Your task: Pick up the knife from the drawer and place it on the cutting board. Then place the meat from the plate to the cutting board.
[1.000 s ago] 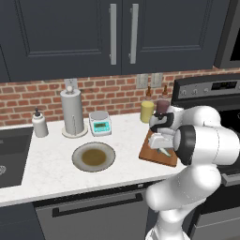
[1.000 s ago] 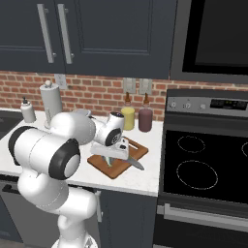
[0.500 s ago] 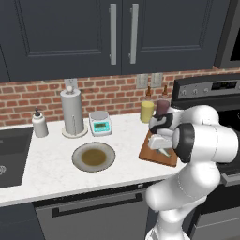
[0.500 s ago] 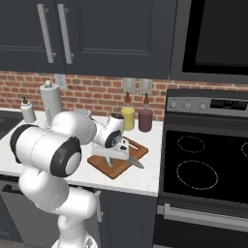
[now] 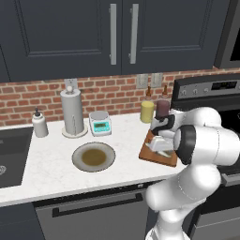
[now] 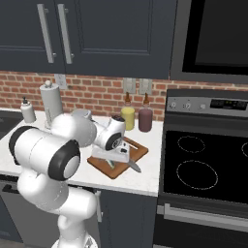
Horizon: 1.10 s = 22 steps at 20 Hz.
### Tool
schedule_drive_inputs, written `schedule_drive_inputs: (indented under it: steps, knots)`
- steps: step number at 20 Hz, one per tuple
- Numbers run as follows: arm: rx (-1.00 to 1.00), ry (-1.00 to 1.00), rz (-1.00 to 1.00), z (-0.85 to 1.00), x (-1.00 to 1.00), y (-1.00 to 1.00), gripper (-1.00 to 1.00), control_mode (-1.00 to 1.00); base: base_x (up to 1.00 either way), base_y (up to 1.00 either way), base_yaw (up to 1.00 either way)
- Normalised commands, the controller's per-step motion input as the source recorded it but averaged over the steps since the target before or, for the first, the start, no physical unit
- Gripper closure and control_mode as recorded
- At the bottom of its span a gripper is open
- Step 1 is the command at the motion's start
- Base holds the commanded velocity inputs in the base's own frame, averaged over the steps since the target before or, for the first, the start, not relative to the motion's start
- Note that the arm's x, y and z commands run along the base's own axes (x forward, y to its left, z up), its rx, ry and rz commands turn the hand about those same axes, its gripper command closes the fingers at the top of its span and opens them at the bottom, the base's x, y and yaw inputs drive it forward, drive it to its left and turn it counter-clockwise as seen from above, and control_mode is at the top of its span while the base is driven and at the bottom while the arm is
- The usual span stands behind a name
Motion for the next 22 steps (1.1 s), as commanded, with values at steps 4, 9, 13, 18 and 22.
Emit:
schedule_drive_inputs:
  steps: [4,9,13,18,22]
  knots:
    - [0.0,-0.04,0.0,0.72,-0.53,0.0,-1.0,-1.0,0.0,0.0,0.0]
    - [0.0,-0.12,0.0,0.96,-0.62,0.0,-1.0,-1.0,0.0,0.0,0.0]
    - [0.0,-0.05,0.0,0.99,-0.64,0.13,-1.0,-1.0,0.0,0.0,0.0]
    - [0.0,0.0,0.0,0.76,-0.57,0.48,-1.0,-1.0,0.0,0.0,0.0]
    - [0.0,0.02,0.0,0.49,-0.53,0.76,-1.0,-1.0,0.0,0.0,0.0]
